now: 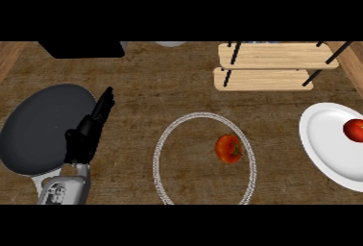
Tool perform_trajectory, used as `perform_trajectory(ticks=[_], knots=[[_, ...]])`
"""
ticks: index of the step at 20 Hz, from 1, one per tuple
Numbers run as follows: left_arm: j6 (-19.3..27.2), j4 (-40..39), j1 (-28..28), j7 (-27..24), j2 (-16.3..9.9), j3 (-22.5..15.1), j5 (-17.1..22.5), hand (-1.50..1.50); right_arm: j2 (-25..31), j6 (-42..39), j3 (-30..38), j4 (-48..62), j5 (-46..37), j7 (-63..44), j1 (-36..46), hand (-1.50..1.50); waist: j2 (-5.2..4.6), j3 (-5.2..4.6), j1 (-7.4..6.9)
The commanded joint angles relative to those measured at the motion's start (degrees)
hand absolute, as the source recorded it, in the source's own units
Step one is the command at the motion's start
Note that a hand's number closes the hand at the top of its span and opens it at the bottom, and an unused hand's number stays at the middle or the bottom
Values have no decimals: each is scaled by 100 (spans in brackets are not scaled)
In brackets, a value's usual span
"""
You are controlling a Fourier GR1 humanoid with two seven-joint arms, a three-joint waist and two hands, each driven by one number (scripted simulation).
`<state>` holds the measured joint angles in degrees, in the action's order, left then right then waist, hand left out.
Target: Pick the cupcake from the placemat and place it in the tiered shelf
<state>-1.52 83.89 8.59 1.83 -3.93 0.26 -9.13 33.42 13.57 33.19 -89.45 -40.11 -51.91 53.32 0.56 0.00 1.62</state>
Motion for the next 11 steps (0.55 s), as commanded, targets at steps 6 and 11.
perform_trajectory(ticks=[6, 11], knots=[[-43, -165, 110, -1, -162, 234, 94, 0, 1288, -2346, 1690, -1396, 1798, -573, -1570, -150, 28, 4, 204], [117, -108, -157, -184, 78, 27, -38, 0, 1306, -3185, 3163, -1475, 3059, -57, -2683, -150, 9, 7, 146]])
